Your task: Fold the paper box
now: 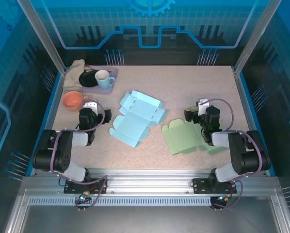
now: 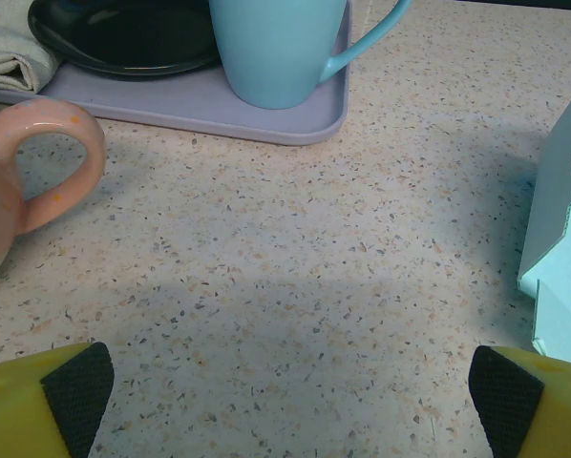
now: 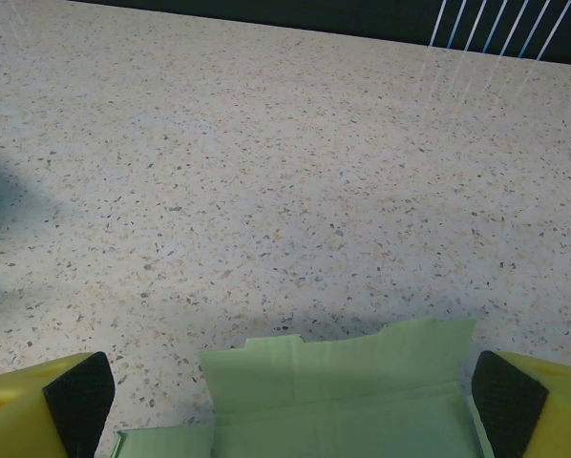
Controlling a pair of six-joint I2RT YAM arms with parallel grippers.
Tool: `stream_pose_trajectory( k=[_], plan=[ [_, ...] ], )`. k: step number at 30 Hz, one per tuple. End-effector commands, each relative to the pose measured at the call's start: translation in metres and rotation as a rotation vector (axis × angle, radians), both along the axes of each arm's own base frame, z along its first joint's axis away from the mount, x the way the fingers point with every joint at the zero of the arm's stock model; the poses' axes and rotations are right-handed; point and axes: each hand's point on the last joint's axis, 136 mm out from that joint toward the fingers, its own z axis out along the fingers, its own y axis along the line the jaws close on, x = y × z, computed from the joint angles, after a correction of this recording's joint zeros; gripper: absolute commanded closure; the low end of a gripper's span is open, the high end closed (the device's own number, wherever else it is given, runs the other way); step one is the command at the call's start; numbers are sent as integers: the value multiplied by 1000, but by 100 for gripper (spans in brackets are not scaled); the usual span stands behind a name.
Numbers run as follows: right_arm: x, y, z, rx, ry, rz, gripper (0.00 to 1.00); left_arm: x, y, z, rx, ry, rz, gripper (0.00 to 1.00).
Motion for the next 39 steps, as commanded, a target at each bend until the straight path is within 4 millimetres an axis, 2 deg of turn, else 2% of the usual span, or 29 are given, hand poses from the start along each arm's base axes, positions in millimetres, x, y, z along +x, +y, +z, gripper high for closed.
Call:
stream_pose_trajectory(
  k=[1, 23, 29, 32, 33, 36, 37, 39],
  plan=[
    [5, -4, 5, -4, -13, 2, 0, 8, -8, 14, 6, -42, -39, 1],
    [6, -7, 6, 25, -11, 9, 0, 8, -5, 15, -26, -42, -48, 1],
    [7, -6, 5, 17, -9, 7, 0, 8, -5, 15, 19, -47, -16, 1],
    [9, -7, 11, 4, 1, -10, 0, 1, 21, 28, 76, -71, 186, 1],
    [8, -10, 19, -2, 3, -31, 0, -5, 30, 35, 101, -87, 263, 1],
    [4, -27, 41, -33, -12, -161, 0, -16, 34, 58, 138, -128, 334, 1],
    [1, -39, 53, -40, -5, -264, 0, -18, 34, 67, 148, -128, 341, 1],
    [-7, -46, 71, -11, 30, -339, 0, -31, 46, 87, 37, -127, 480, 1]
  ],
)
